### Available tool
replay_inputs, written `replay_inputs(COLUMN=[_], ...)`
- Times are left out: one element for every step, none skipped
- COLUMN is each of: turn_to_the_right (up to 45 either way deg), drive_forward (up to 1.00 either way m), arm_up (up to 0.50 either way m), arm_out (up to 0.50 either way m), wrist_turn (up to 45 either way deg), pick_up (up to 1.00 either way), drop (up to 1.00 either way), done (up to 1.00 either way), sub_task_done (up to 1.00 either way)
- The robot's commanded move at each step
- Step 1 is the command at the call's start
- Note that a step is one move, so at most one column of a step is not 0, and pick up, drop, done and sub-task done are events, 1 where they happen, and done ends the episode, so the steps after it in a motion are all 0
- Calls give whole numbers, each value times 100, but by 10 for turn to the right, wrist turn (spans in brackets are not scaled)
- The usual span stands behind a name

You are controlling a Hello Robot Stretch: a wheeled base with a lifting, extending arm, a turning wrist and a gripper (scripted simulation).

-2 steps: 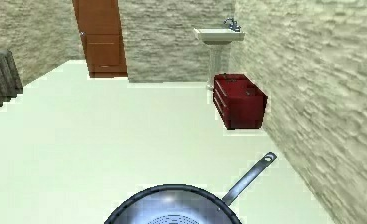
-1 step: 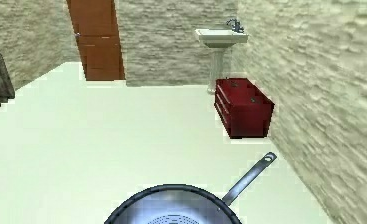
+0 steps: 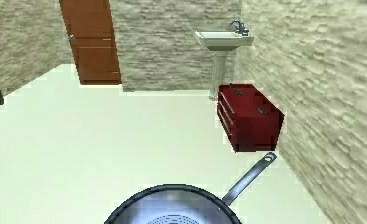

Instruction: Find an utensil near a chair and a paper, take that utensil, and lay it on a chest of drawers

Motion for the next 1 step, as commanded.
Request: replay_inputs(turn_to_the_right=[-30], drive_forward=[0], arm_up=[0], arm_out=[0], wrist_turn=[0], pick_up=[0], drop=[0], done=[0], sub_task_done=[0])
